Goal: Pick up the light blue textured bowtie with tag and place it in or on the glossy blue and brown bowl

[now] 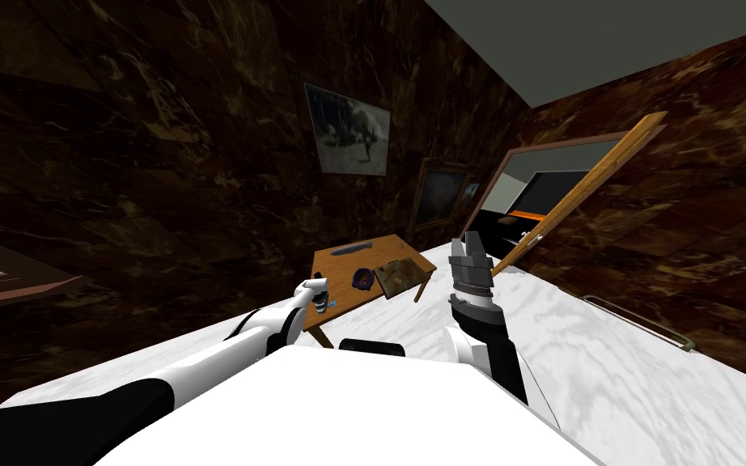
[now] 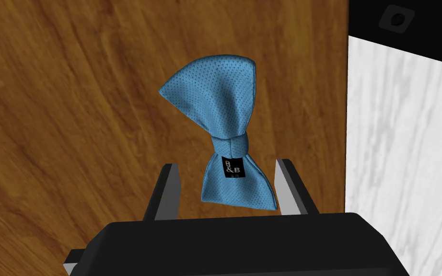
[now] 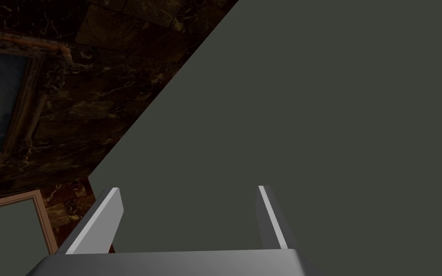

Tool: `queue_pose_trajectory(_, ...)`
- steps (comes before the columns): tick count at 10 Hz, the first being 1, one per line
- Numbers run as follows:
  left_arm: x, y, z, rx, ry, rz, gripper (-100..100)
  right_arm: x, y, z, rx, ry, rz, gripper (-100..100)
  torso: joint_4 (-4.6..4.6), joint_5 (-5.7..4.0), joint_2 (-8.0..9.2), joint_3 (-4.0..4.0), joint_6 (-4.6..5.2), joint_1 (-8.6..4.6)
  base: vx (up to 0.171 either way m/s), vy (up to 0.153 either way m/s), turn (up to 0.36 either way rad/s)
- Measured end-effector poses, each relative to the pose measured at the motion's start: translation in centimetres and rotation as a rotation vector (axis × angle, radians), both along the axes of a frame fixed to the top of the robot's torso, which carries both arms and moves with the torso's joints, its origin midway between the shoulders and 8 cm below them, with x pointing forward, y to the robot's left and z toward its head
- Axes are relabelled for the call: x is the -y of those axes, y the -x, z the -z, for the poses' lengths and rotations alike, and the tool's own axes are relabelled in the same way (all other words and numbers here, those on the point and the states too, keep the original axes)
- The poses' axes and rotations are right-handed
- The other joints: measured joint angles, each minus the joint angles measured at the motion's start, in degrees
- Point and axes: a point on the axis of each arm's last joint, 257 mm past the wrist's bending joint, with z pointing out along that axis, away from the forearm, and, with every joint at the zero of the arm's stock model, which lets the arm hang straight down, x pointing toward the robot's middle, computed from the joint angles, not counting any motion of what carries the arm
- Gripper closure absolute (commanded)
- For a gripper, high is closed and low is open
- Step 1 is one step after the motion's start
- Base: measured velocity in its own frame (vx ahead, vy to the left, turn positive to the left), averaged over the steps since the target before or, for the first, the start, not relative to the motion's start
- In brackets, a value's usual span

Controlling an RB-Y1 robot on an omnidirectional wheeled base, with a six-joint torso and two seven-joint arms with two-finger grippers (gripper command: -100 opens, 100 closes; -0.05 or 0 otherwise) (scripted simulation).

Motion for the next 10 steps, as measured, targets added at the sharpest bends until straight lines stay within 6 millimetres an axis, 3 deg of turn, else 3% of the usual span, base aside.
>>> queue_pose_trajectory(3,0.0,0.0,0.0,0.001,0.001,-0.002,100,0.0,0.0,0.0,0.0,0.0,0.0,0,-0.11,0.09,-0.22,-0.17,0.07,0.19,0.0,0.0,0.0)
queue_pose_trajectory(4,0.0,0.0,0.0,0.001,0.002,-0.002,0,0.0,0.0,0.0,0.0,0.0,0.0,0,-0.12,0.1,-0.24,-0.18,0.07,0.19,0.0,0.0,0.0)
queue_pose_trajectory(5,0.0,0.0,0.0,0.001,0.002,-0.002,100,0.0,0.0,0.0,0.0,0.0,0.0,0,-0.12,0.1,-0.25,-0.18,0.07,0.2,-0.04,-0.016,-0.012)
queue_pose_trajectory(10,-0.4,-1.2,-1.5,-0.002,0.001,-0.002,100,0.0,0.0,0.0,0.0,0.0,0.0,0,-0.08,0.06,-0.16,-0.12,0.09,0.15,-0.026,-0.008,-0.002)
